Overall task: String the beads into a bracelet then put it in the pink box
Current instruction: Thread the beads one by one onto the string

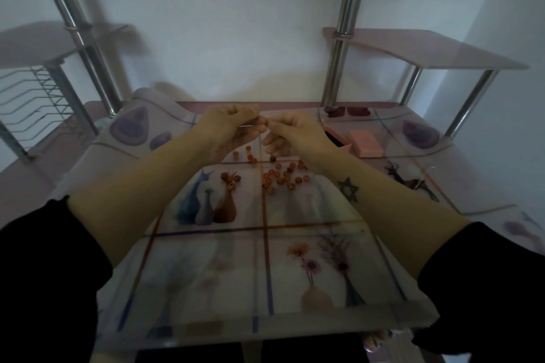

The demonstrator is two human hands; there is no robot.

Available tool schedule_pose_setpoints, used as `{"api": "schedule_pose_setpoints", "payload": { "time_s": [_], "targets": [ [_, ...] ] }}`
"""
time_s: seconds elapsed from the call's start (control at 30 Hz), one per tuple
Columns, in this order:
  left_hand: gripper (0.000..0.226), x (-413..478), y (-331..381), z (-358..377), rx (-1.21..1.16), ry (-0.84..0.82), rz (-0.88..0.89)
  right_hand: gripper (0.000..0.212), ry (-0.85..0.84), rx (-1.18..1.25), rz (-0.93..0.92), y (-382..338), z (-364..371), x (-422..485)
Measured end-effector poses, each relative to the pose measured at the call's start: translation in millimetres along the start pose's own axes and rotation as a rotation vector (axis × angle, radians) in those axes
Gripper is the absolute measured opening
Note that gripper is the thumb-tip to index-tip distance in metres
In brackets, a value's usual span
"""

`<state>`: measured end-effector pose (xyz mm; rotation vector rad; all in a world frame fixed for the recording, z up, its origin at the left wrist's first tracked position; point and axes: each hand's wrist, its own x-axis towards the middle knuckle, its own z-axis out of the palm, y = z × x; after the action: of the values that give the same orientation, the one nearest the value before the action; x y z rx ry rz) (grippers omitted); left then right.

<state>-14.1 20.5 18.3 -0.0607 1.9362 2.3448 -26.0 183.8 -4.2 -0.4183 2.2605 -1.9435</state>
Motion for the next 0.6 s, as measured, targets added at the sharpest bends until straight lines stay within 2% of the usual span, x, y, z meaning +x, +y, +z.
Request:
{"api": "schedule_pose_setpoints", "payload": {
  "time_s": [0.13, 0.23, 0.43, 0.6],
  "targets": [
    [0.013, 1.2, -3.5, -5.0, 0.150, 0.094, 0.028, 0.008, 0.086, -0.074, -0.057, 5.0, -4.1, 0.3],
    [0.012, 1.7, -7.9, -6.8, 0.247, 0.119, 0.034, 0.008, 0.123, -0.138, -0.058, 6.6, -3.6, 1.4],
    [0.012, 3.9, -12.6, -10.4, 0.386, 0.109, 0.026, 0.003, 0.184, -0.177, -0.079, 7.9, -2.1, 1.9],
    [0.011, 2.8, -15.4, -12.7, 0.543, 0.067, 0.059, 0.006, 0.170, -0.268, -0.079, 8.6, 0.6, 3.1]
  ]
}}
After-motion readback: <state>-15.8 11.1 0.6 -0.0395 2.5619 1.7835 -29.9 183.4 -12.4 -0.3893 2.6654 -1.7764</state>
